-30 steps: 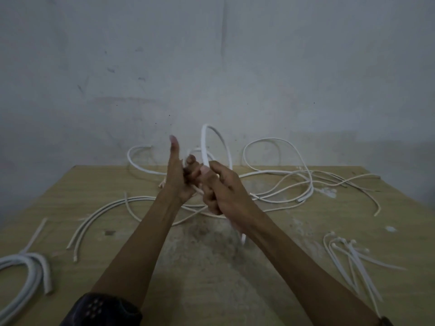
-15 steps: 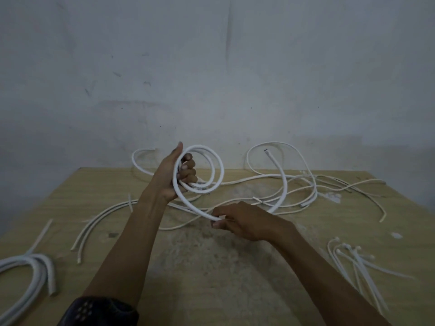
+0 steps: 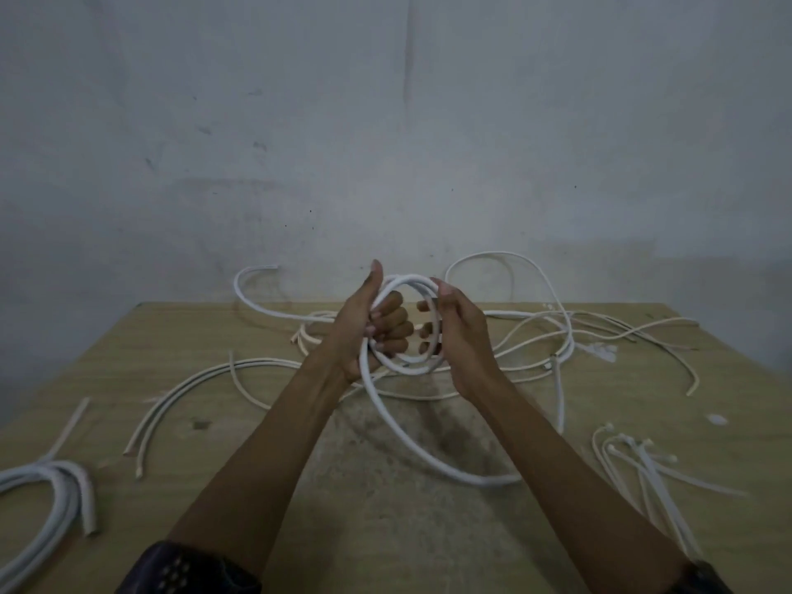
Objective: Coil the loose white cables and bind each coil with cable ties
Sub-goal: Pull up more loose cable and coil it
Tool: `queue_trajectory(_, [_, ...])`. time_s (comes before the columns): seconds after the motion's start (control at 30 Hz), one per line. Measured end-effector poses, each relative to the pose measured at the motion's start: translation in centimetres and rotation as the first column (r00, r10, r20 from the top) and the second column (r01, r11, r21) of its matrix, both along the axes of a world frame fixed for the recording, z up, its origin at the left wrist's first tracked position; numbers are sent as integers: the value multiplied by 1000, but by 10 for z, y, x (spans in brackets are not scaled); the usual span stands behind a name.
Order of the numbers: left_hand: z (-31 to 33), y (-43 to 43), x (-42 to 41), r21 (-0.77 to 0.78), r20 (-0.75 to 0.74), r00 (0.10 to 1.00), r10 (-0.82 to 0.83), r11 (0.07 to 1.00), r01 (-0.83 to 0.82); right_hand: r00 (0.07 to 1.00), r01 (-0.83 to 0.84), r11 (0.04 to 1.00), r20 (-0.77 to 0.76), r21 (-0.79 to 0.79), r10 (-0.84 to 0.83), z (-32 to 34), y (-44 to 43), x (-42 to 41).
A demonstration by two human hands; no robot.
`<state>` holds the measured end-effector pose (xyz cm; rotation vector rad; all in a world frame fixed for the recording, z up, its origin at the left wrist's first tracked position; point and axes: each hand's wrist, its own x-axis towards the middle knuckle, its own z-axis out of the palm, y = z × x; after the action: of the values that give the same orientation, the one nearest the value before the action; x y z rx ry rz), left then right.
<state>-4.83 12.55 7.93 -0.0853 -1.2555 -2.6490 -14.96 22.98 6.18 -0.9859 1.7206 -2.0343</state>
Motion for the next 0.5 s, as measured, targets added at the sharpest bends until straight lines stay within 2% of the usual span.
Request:
queue_trajectory(0.07, [1, 9, -5, -8, 37, 999, -16, 1000, 17, 951, 154, 985, -258, -81, -170, -7, 0, -3])
queue_trajectory(0.13, [3, 11, -4, -41, 72, 997, 4, 999, -1, 820, 247, 955, -489, -166, -298, -9, 3, -14])
queue_trajectory(0.23, [9, 13, 0, -62, 138, 989, 55, 997, -47, 646, 276, 944, -692, -182, -323, -3, 11, -29])
queue_trajectory(0.3, [12, 14, 2, -68, 181, 980, 77, 996, -66, 559, 296, 942, -770, -162, -308, -1, 13, -37])
queue_trajectory(0.5, [14, 21, -3, -18, 184, 971, 155, 988, -155, 490, 307, 936, -815, -173, -311, 0, 9, -39])
